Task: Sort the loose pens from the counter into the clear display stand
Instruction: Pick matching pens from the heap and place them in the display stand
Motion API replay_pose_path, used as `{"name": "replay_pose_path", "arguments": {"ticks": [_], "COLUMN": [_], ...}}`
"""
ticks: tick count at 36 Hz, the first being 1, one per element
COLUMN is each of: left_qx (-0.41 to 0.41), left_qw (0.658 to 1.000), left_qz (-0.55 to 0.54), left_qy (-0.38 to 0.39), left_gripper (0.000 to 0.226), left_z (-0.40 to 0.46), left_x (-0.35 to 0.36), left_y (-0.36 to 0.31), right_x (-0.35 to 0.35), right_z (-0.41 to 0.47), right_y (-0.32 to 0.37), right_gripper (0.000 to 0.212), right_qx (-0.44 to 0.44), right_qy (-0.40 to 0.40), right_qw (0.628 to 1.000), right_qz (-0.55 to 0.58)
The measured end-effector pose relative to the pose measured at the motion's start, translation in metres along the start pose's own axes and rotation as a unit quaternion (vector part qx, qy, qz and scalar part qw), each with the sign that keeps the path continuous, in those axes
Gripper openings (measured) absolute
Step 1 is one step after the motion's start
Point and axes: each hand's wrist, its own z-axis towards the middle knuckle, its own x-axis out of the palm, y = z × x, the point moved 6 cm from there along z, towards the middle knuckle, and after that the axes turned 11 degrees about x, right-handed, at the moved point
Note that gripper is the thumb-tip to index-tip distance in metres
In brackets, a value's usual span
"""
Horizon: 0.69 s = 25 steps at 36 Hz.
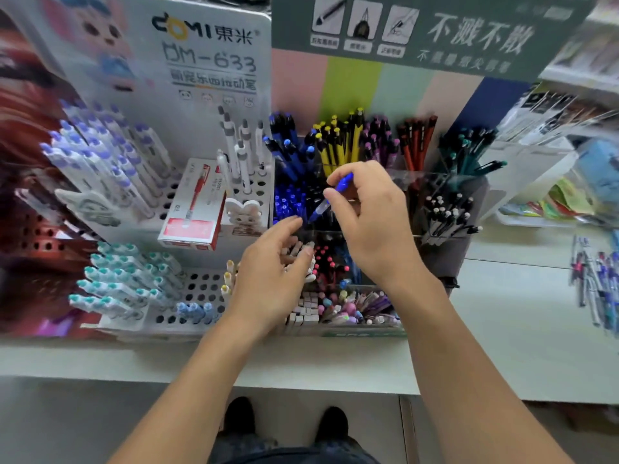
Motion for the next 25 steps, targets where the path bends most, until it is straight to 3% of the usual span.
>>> {"name": "replay_pose_path", "arguments": {"ticks": [3,9,16,25], "left_qx": [0.028,0.003,-0.002,0.01], "left_qw": [0.999,0.993,0.995,0.994], "left_qz": [0.039,0.005,0.005,-0.008], "left_qy": [-0.016,-0.115,-0.095,-0.11], "left_gripper": [0.044,0.023,0.03,0.022], "left_z": [0.001,-0.004,-0.001,-0.001], "left_x": [-0.004,-0.017,-0.022,-0.023], "left_y": [-0.002,0.011,0.013,0.008], "right_x": [0.013,0.026,0.027,0.032], "right_z": [0.004,0.01,0.022,0.033], "right_y": [0.005,0.014,0.01,0.019], "right_gripper": [0.021,0.015,0.02,0.009], "right_qx": [0.013,-0.01,0.043,0.081], "right_qy": [0.073,0.082,0.165,0.177], "right_qw": [0.996,0.982,0.965,0.945], "right_qz": [-0.045,-0.168,-0.201,-0.264]}}
